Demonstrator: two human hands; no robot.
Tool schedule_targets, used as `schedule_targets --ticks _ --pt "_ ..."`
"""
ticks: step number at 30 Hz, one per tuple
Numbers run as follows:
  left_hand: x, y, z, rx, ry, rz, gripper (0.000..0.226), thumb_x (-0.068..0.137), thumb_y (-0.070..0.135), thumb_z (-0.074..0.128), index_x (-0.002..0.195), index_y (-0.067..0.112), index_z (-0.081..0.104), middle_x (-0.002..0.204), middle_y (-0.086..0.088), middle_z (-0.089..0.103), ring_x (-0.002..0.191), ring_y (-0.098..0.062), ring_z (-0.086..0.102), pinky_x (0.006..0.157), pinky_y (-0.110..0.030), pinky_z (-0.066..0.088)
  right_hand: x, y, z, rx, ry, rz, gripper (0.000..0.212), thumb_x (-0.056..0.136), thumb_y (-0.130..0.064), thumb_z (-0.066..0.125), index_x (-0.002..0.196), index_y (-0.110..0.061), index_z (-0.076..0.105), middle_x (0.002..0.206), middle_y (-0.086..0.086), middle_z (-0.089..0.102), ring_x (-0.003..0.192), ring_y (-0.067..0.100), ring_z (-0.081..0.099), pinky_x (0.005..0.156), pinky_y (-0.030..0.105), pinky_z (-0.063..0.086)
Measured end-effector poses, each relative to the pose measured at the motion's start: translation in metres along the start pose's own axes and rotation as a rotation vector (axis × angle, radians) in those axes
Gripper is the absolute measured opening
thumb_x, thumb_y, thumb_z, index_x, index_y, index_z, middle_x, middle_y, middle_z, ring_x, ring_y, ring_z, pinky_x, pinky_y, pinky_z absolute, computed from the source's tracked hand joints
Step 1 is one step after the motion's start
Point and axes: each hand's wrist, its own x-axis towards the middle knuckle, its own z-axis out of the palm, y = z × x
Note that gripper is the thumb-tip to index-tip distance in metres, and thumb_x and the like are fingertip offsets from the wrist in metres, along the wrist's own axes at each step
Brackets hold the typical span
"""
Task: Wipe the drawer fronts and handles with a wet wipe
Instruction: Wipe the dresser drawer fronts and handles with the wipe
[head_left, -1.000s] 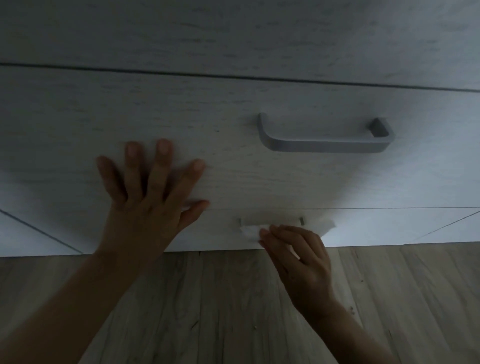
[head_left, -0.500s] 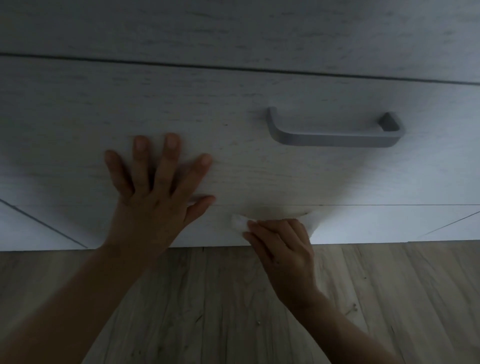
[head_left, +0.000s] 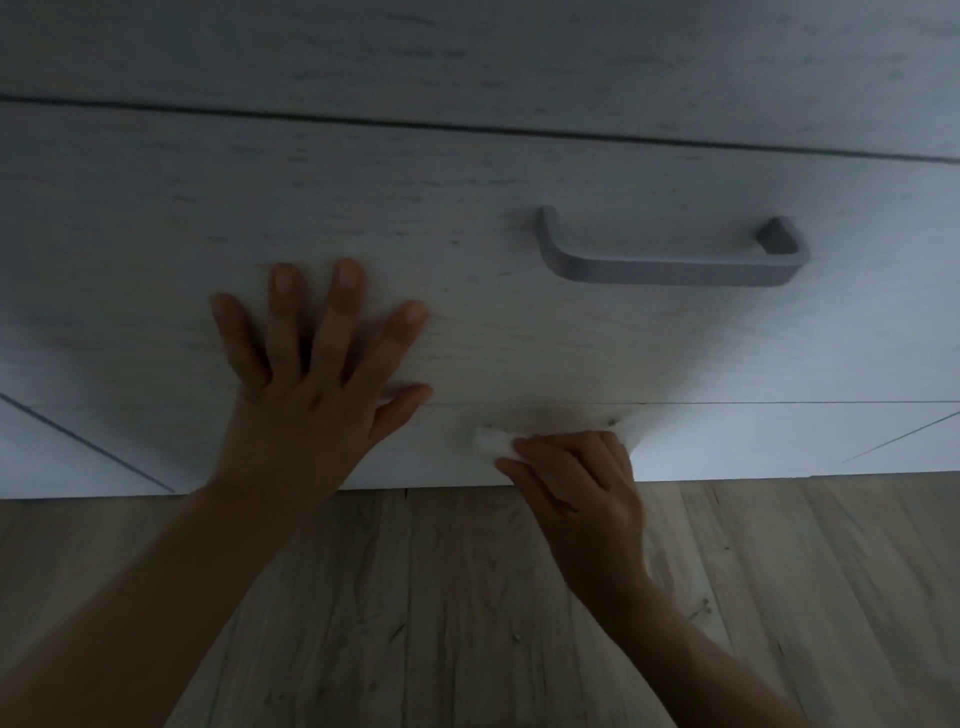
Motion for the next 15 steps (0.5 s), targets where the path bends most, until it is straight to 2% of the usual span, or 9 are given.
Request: schedule_targets --ticks 4,7,10,15 --pt "0.001 0.001 0.001 0.016 0.003 -0.001 0.085 0.1 0.058 0.044 0.158 0.018 -0.003 0.162 -0.012 -0.023 0.148 -0.034 -0.024 0.116 -0.057 -0.013 -0.004 0.012 -0.01 -0.041 0.006 -0.067 0.018 0.088 -0.023 0.068 0.095 -0.007 0.073 0.088 0.007 0.07 0.086 0.013 0.058 0.072 0.031 0.05" --pt "0.001 0.0 0.0 0.017 0.0 0.002 0.086 0.1 0.058 0.045 0.158 0.018 -0.004 0.162 -0.012 -0.024 0.148 -0.034 -0.024 0.116 -0.057 -0.013 0.002 -0.002 0.008 -0.028 -0.019 -0.126 0.018 0.088 -0.019 0.067 0.094 -0.003 0.075 0.088 0.007 0.07 0.085 0.015 0.057 0.071 0.03 0.049" --pt "0.001 0.0 -0.001 0.006 -0.003 0.002 0.086 0.1 0.057 0.046 0.158 0.018 -0.003 0.161 -0.012 -0.024 0.147 -0.035 -0.025 0.116 -0.058 -0.013 0.006 -0.01 0.016 -0.012 -0.022 -0.112 0.019 0.088 -0.019 0.066 0.094 -0.003 0.075 0.086 0.006 0.069 0.082 0.015 0.055 0.069 0.028 0.046" --pt "0.0 0.001 -0.001 0.018 0.009 -0.004 0.082 0.101 0.055 0.043 0.159 0.016 0.001 0.162 -0.015 -0.02 0.148 -0.037 -0.021 0.117 -0.059 -0.011 -0.004 0.008 -0.008 -0.074 -0.024 -0.113 0.019 0.087 -0.019 0.068 0.097 -0.005 0.075 0.09 0.007 0.071 0.087 0.014 0.058 0.074 0.028 0.049"
